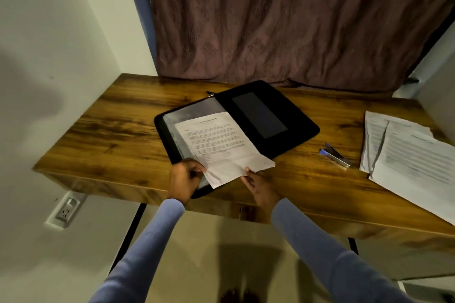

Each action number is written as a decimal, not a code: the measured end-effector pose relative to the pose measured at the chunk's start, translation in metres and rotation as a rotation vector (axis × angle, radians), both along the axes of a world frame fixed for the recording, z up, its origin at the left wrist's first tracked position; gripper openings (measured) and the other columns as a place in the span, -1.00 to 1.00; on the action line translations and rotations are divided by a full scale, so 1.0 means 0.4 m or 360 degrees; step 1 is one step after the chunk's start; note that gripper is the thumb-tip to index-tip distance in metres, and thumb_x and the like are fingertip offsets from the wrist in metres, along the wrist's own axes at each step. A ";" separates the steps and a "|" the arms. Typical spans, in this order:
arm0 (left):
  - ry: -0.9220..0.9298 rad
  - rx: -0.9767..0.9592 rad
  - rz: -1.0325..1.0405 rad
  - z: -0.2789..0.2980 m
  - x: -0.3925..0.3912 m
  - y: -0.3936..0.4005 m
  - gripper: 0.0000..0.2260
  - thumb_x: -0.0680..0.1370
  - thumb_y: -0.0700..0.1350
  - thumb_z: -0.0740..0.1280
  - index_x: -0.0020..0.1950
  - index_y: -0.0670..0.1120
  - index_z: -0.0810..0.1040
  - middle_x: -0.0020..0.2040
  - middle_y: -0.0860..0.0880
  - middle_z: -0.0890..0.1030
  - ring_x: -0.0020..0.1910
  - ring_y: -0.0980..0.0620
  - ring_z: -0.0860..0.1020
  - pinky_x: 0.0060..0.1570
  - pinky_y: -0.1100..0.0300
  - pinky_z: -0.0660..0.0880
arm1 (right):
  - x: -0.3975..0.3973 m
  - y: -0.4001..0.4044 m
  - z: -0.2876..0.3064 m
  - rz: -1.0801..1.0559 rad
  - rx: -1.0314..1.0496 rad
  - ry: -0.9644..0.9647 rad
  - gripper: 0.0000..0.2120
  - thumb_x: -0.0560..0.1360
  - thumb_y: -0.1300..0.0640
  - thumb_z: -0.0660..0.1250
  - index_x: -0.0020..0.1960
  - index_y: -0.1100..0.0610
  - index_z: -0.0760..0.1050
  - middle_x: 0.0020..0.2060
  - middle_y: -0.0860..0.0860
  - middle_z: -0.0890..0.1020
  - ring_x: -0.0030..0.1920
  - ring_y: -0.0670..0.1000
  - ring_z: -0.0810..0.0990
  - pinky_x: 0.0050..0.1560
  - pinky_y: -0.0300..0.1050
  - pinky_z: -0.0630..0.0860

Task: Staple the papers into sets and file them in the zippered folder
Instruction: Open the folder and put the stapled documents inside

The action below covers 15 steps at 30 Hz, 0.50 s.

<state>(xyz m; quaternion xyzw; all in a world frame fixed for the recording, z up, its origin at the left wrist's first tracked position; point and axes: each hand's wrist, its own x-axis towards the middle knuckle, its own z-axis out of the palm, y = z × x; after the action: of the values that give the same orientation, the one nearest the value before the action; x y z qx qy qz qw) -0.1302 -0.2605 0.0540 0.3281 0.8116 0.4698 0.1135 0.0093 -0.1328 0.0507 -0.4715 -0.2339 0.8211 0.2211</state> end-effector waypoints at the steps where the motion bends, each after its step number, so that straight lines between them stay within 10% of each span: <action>1: -0.0019 0.0030 0.0015 0.002 -0.001 -0.001 -0.82 0.36 -0.39 0.46 -0.27 -0.12 0.61 -0.17 -0.14 0.66 -0.11 -0.10 0.63 0.08 0.07 0.55 | -0.012 0.006 0.005 -0.0021 -0.0038 0.0027 -0.69 0.55 0.23 0.25 0.28 0.26 0.37 0.25 0.12 0.48 0.30 0.08 0.44 0.18 -0.11 0.43; 8: -0.0063 0.0086 0.0041 0.007 -0.004 0.000 -0.90 0.37 -0.38 0.46 -0.24 -0.20 0.64 -0.19 -0.06 0.64 -0.18 0.08 0.60 0.00 0.30 0.52 | -0.018 0.013 -0.020 0.0227 -0.0084 -0.0021 -0.92 0.51 0.39 0.24 -0.14 0.29 0.47 -0.18 0.11 0.58 -0.29 0.01 0.64 -0.38 -0.26 0.60; 15: -0.0219 0.0184 0.0126 0.007 -0.008 0.000 -0.79 0.35 -0.46 0.42 -0.31 -0.16 0.60 -0.31 0.02 0.62 -0.28 0.28 0.60 -0.15 0.50 0.48 | -0.130 0.035 -0.009 0.0129 -0.0007 -0.0035 -0.89 0.48 0.43 0.27 -0.22 0.33 0.46 -0.23 0.15 0.56 -0.21 0.04 0.55 -0.45 -0.30 0.57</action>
<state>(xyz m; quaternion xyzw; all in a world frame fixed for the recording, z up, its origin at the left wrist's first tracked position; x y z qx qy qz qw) -0.1335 -0.2604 0.0568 0.2689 0.7857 0.5415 0.1312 -0.0426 -0.1188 0.0469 -0.4711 -0.2535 0.8246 0.1839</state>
